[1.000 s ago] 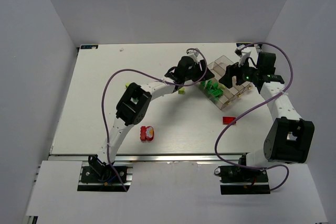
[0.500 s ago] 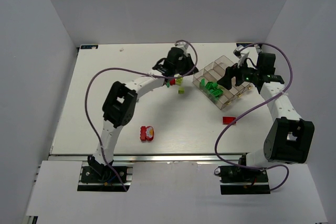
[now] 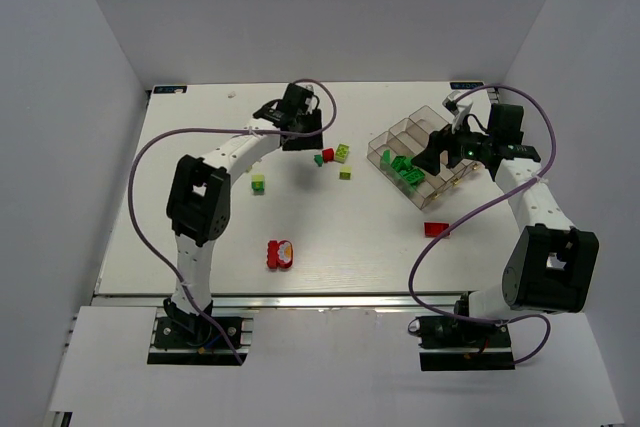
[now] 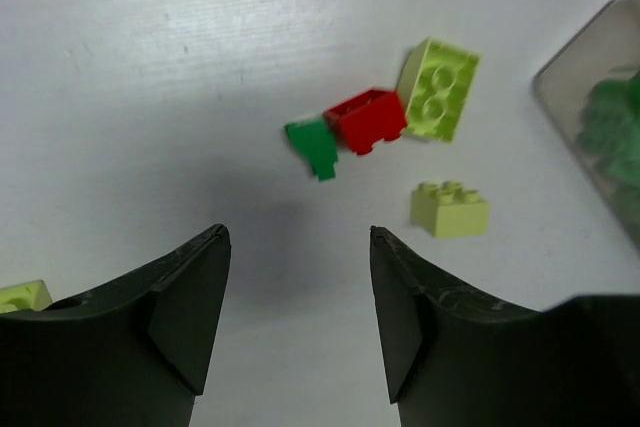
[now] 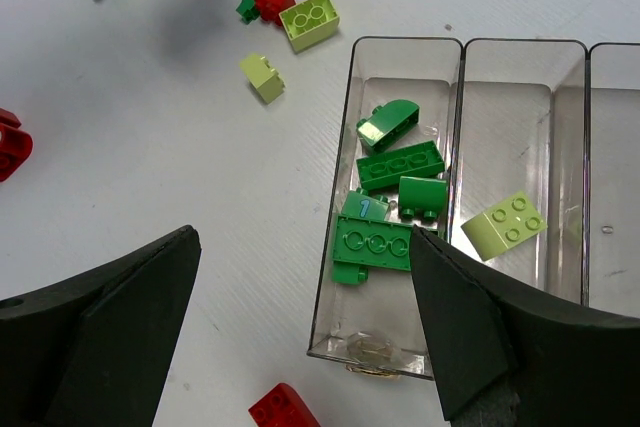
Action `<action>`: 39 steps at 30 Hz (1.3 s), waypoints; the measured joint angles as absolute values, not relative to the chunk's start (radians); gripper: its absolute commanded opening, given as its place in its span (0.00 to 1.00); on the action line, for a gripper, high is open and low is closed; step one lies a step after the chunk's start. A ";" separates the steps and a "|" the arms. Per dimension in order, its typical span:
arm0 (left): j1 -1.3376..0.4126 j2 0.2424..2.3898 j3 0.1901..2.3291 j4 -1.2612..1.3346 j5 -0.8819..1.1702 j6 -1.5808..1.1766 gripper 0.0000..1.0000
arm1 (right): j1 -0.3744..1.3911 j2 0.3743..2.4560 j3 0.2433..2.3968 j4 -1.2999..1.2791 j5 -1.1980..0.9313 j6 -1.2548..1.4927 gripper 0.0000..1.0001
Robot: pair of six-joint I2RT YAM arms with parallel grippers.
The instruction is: Sort the legos into containers by color
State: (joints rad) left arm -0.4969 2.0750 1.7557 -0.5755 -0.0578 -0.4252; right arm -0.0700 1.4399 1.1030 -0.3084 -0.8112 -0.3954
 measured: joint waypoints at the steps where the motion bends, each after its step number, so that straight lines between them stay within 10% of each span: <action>1: -0.500 2.090 1.756 -0.599 -0.060 -0.421 0.68 | -0.070 1.439 1.103 -0.308 -0.811 -0.395 0.89; 39: -0.578 2.391 2.014 -0.762 -0.257 -0.498 0.50 | -0.070 1.440 1.083 -0.287 -0.810 -0.344 0.89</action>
